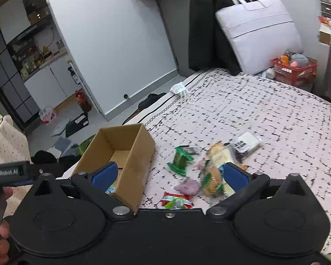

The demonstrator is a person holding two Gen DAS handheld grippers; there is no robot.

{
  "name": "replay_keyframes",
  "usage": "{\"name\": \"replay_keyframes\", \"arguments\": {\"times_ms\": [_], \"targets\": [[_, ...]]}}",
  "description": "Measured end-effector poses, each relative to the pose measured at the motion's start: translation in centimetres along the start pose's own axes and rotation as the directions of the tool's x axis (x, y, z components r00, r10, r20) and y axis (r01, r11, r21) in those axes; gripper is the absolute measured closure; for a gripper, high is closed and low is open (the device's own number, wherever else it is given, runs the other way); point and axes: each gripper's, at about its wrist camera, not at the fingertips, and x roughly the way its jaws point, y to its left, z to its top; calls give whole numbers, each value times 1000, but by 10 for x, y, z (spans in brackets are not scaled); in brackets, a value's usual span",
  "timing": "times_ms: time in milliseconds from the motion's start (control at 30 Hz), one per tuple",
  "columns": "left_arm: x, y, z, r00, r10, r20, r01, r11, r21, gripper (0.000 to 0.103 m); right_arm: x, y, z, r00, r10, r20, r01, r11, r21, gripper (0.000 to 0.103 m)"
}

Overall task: Organize snacks
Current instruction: 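Move both tools back over the snack pile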

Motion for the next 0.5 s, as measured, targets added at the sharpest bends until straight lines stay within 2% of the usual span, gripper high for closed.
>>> {"name": "replay_keyframes", "arguments": {"times_ms": [333, 500], "targets": [[-5, -44, -15, 1000, -27, -8, 27, 999, 22, 0, -19, -40, 4, 999, -23, 34, 20, 997, 75, 0], [-1, -61, -23, 1000, -2, -25, 3, 1000, 31, 0, -24, -62, 2, 1000, -19, 16, 18, 995, 95, 0]]}}
